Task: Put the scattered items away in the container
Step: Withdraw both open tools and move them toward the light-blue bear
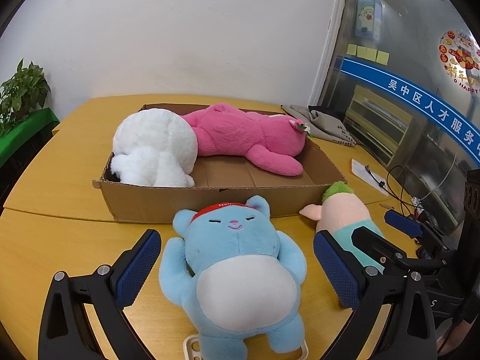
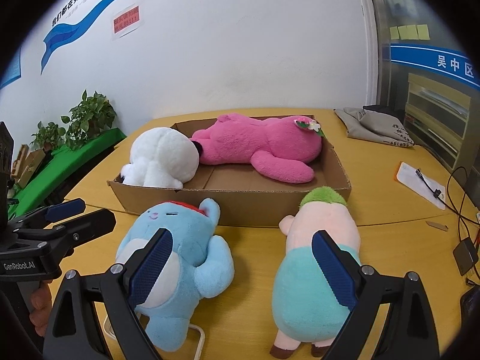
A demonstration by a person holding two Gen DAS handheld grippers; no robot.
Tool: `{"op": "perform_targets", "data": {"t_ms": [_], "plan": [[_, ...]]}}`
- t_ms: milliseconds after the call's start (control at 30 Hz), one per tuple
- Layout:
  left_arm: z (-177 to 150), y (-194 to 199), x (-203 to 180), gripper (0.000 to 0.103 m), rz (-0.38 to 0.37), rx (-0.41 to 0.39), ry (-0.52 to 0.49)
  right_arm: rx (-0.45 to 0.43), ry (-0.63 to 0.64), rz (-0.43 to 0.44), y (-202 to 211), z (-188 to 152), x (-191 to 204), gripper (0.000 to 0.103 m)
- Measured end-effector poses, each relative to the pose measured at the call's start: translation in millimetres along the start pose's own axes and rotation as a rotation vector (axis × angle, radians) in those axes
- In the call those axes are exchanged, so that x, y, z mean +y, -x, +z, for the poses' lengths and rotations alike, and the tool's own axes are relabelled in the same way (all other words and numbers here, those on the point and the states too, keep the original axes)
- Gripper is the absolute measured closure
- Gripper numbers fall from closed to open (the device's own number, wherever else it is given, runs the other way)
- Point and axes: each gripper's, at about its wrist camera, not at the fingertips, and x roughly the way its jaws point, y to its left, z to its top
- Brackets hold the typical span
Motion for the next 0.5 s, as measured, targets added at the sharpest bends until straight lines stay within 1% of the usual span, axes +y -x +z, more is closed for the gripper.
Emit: {"op": "perform_targets", "data": {"t_ms": [233, 333, 400, 500], "plan": [[0.4, -7.8, -18.4, 0.0, 0.019, 0.021, -0.038, -0.005, -0.073, 0.034, -0.5, -6.8, -24.0, 0.008], [3.1, -10.5, -25.0, 0.0, 0.042, 0.028, -0.044, -0.012, -0.094, 0.065, -0.5, -8.5, -32.6, 0.008], [7.1, -12.5, -28.1, 0.0, 0.062, 0.039, -0.04, -0.016, -0.126, 0.101, -0.3, -10.0, -39.3, 0.008], [14.5, -14.3, -33.4, 0.0, 0.073, 0.05, -0.044, -0.024, -0.148, 0.149, 0.5, -11.8, -44.9, 0.008]]}}
